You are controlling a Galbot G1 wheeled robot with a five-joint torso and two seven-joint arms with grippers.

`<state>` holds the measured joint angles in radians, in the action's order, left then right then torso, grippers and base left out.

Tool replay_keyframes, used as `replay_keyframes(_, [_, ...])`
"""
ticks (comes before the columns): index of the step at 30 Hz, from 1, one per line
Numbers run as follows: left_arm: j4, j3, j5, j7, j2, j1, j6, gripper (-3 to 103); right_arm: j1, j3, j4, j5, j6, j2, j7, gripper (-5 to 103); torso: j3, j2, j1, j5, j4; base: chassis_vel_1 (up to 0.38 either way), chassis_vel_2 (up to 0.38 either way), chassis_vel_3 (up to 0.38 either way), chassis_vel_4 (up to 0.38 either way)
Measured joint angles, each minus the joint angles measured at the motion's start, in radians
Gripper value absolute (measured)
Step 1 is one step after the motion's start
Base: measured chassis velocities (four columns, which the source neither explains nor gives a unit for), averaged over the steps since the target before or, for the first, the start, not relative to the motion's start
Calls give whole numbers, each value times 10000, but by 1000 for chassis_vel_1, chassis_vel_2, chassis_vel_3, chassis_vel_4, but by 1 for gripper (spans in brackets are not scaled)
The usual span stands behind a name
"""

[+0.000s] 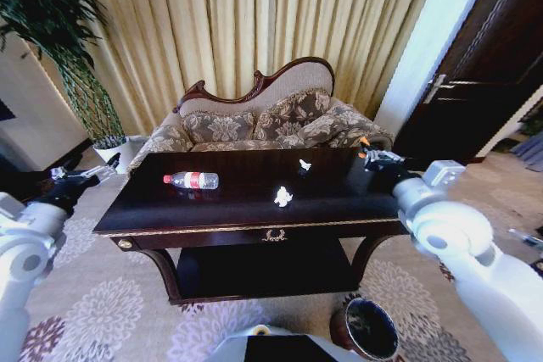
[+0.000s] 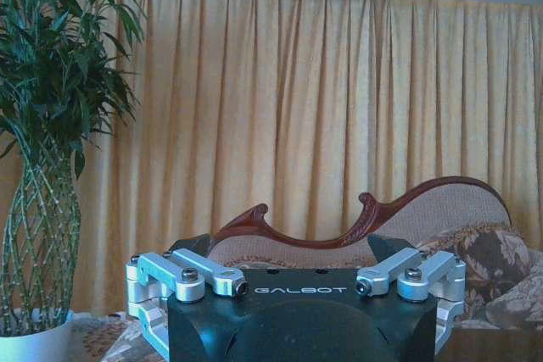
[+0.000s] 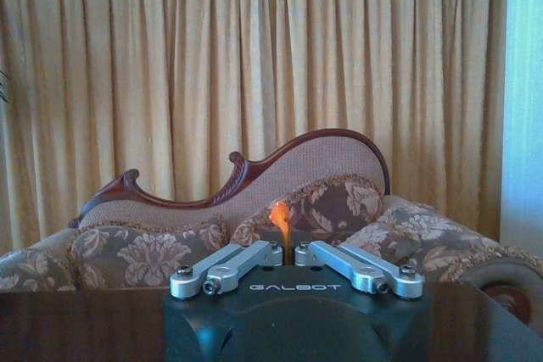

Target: Move to the front of the table and place the trash on the table into the trash bin.

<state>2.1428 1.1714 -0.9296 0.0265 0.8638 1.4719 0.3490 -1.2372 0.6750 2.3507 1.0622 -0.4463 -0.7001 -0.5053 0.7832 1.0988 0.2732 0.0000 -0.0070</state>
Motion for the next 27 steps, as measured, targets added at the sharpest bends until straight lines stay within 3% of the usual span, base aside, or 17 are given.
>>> replay_keyframes(11, [31,-143,72,4,10,-59,28,100,-366,259,126,-99,-90,-125,-14,2,2,-1,2,0,0,110,-113,-120,112])
replay_keyframes(27, [120,-140,74,10,12,-32,36,100,-523,263,42,-287,-17,-229,11,2,-1,1,-4,-2,0,266,-262,-257,262])
